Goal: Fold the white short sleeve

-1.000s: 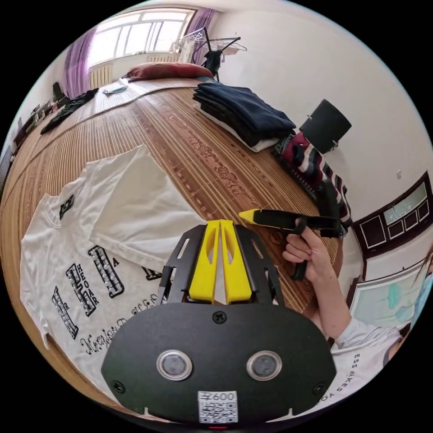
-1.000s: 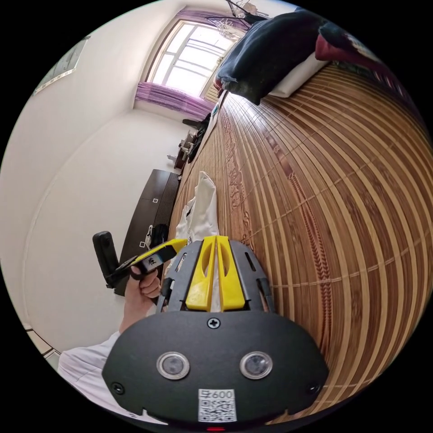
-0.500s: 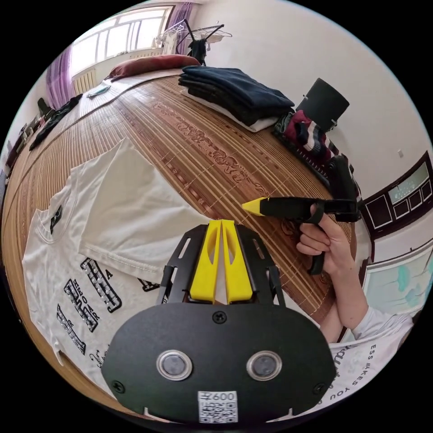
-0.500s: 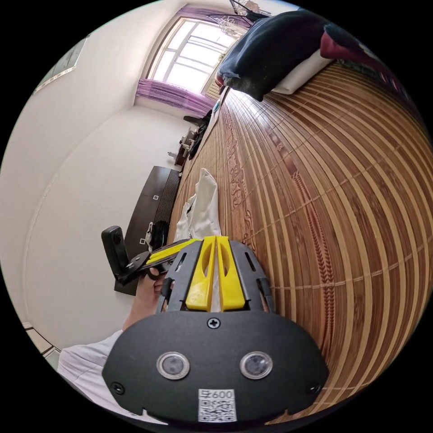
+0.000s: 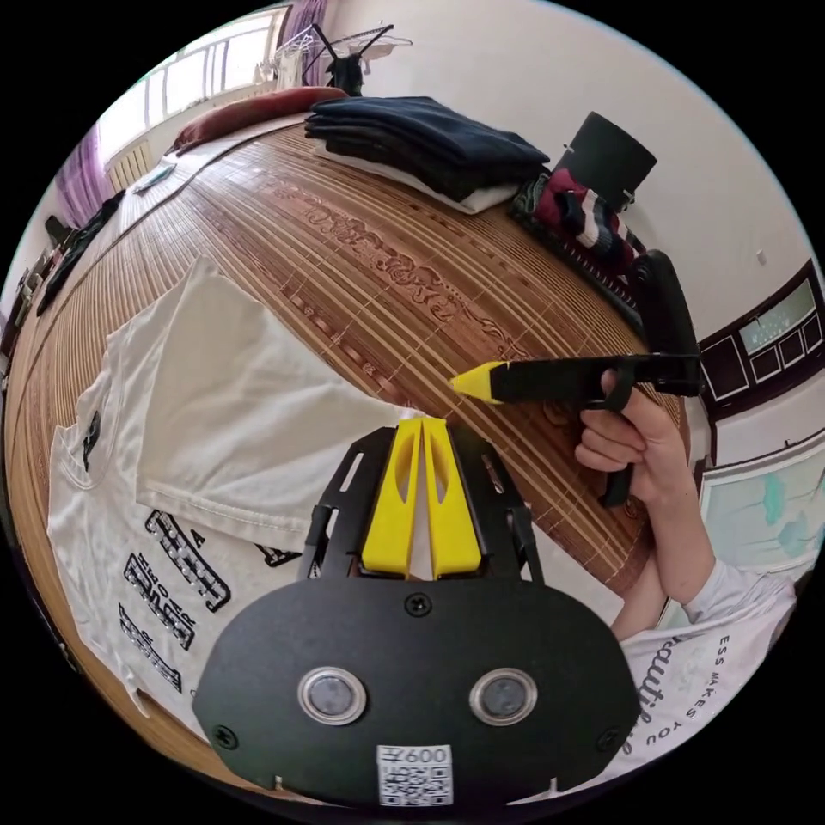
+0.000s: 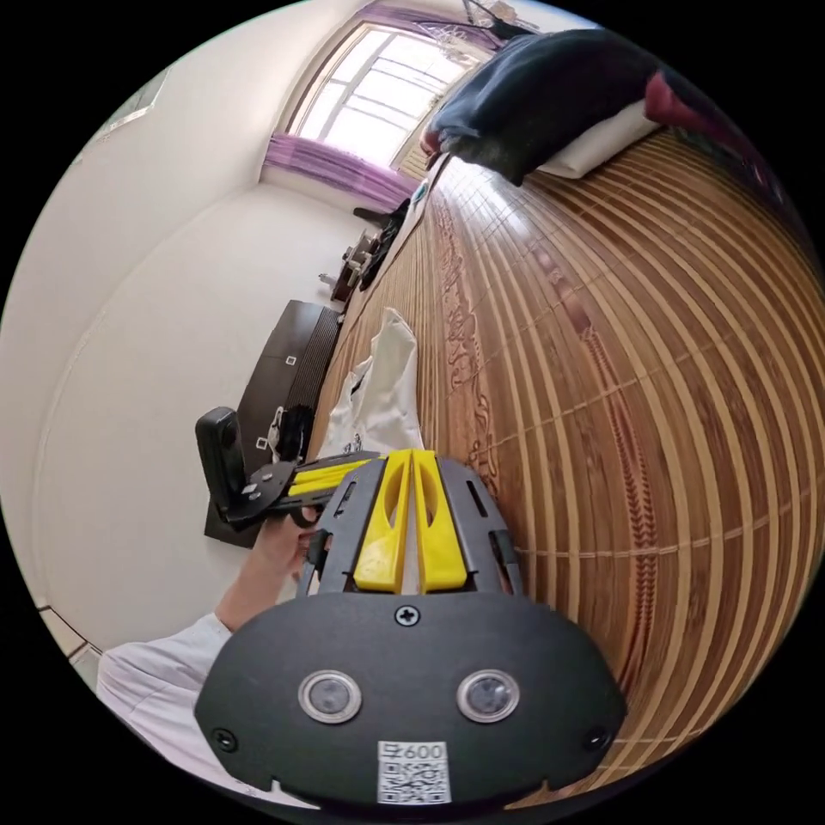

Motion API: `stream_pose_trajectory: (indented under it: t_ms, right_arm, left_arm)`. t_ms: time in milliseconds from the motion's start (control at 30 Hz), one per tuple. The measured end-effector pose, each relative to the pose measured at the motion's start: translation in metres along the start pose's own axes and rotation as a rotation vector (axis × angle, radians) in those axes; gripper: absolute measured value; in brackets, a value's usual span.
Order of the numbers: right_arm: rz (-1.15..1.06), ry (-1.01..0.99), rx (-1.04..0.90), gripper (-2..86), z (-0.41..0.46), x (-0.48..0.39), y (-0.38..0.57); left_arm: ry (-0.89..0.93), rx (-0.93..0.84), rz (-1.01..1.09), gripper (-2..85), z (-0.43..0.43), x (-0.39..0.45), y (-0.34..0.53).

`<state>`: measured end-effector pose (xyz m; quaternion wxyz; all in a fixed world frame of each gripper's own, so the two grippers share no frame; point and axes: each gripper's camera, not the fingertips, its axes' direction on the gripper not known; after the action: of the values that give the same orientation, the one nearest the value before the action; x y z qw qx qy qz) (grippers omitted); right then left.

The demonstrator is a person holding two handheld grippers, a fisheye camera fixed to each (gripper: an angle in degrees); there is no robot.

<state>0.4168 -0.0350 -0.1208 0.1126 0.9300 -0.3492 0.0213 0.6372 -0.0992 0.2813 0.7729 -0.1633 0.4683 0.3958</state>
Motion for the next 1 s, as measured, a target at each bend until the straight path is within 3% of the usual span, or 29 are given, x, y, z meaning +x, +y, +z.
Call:
stream_pose_trajectory:
  t_ms: [133,267,333,467,533,767,1000]
  right_arm:
    - [-0.160,0.131,-0.050,-0.9,0.016,-0.034,0.008]
    - [-0.326,-0.026,-0.099,-0.9,0.027,-0.054,0.020]
    - [-0.325,0.075,-0.101,-0.9,0.034,-0.061,0.023]
    - [-0.265,0.130,-0.112,-0.9,0.039,-0.056,0.022]
    - [-0.235,0.118,-0.100,-0.9,0.035,-0.050,0.022]
    - [-0.233,0.099,-0.094,-0.9,0.031,-0.049,0.024]
    - [-0.234,0.084,-0.083,-0.9,0.024,-0.049,0.026]
  left_arm:
    - [-0.032,0.081,0.011,1.5,-0.032,0.007,0.005]
    - [-0.383,0.231,-0.061,3.2,-0.084,-0.008,-0.012]
    - [-0.481,0.200,-0.056,7.2,-0.092,-0.028,-0.042]
    - [-0.393,0.108,-0.051,8.4,-0.095,-0.054,-0.090]
    - [-0.388,0.064,-0.213,7.8,-0.097,-0.071,-0.112]
    - [-0.062,0.046,-0.315,6.4,-0.094,-0.081,-0.141]
    - [-0.177,-0.016,-0.178,2.2,-0.076,-0.051,-0.163]
